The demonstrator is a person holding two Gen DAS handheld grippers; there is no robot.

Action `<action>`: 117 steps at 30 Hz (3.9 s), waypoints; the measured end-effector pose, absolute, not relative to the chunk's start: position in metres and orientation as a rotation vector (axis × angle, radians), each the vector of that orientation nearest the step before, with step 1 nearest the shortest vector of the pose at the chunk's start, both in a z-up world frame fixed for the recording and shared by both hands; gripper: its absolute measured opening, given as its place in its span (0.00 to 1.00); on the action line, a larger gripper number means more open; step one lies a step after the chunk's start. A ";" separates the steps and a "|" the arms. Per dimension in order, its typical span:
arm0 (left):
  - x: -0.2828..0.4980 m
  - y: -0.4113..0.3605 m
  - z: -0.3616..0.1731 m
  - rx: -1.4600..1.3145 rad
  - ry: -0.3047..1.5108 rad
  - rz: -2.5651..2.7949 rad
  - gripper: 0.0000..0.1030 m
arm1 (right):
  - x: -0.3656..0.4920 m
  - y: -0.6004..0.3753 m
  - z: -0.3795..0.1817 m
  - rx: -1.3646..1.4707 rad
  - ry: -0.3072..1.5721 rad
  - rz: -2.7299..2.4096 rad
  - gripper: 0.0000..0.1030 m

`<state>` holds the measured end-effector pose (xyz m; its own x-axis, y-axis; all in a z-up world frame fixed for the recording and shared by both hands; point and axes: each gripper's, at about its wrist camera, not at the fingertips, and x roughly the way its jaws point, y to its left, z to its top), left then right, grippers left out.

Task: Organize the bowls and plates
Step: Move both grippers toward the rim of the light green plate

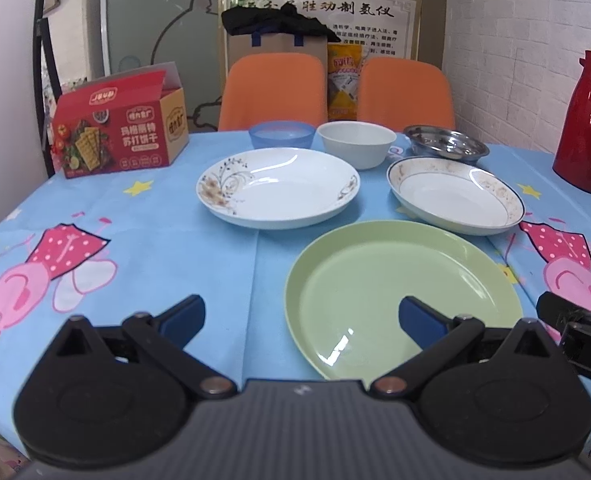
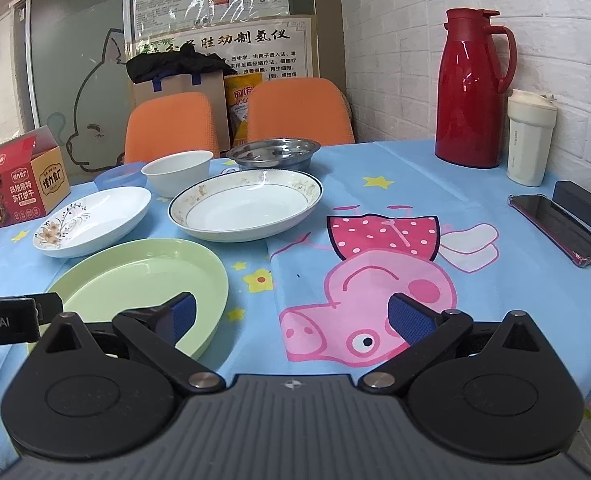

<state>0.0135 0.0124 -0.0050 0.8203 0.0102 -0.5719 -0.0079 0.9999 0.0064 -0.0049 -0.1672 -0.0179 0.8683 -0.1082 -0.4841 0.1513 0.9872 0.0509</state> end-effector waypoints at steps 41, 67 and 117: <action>0.062 0.017 -0.005 0.004 0.674 0.012 1.00 | 0.046 -0.160 -0.014 0.083 0.564 -0.103 1.00; 0.094 0.015 -0.009 0.029 0.754 -0.015 1.00 | 0.080 -0.162 -0.019 0.050 0.659 -0.090 1.00; 0.097 0.025 -0.029 -0.002 0.836 -0.066 0.95 | 0.073 -0.144 -0.031 -0.007 0.693 0.043 1.00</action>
<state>0.0972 0.0254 -0.0295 0.6688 -0.0593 -0.7410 0.0576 0.9980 -0.0279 0.0727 -0.1438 -0.0314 0.7682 0.0375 -0.6391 -0.0420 0.9991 0.0081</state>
